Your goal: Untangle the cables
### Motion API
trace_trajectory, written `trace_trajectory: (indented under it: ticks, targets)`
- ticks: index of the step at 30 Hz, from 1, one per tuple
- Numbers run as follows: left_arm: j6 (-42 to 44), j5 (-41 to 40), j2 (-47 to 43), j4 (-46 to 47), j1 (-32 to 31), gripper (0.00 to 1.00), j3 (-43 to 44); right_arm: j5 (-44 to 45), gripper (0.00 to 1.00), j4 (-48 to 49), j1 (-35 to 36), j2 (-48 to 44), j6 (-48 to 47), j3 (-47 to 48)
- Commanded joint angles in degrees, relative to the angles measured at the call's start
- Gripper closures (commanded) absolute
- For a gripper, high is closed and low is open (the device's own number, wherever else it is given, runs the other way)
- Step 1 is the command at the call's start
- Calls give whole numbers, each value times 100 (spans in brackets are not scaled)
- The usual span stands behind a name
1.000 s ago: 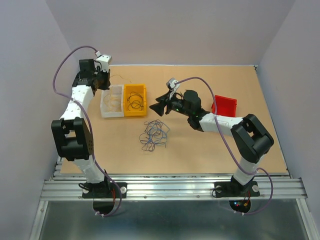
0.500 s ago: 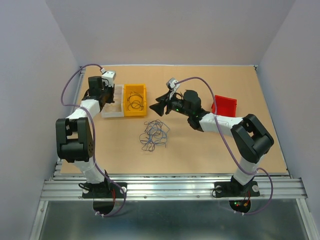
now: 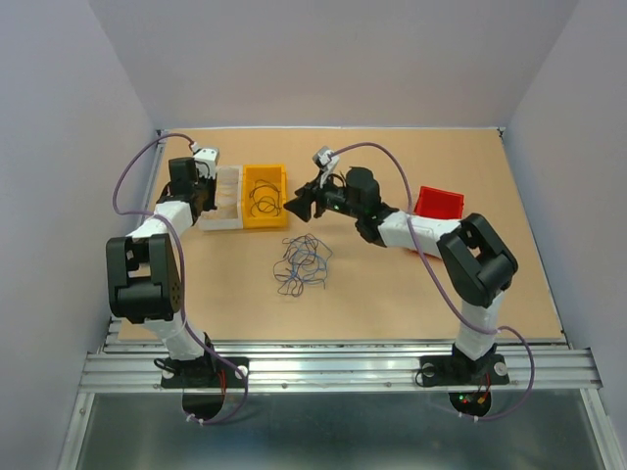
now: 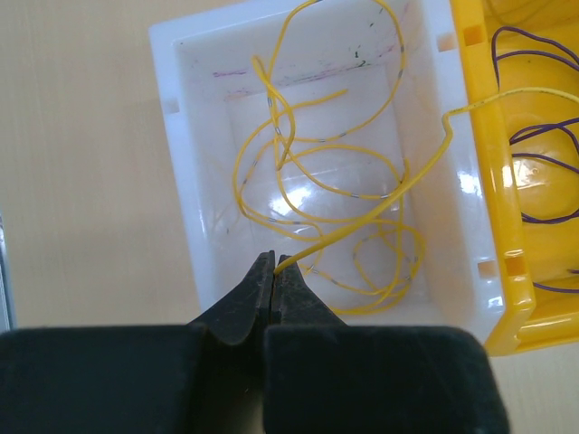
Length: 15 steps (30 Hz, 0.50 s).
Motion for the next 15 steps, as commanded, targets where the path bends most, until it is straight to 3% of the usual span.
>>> trace_trajectory:
  ticks: [1, 5, 15]
  targets:
    - [112, 147, 75, -78, 79, 100, 153, -53, 38, -594, 135, 510, -105, 1254]
    - [130, 323, 119, -95, 115, 100, 171, 132, 41, -1412, 223, 1187, -307, 2281]
    - [174, 500, 146, -148, 132, 100, 189, 905, 43, -2064, 416, 2831, -369, 4400]
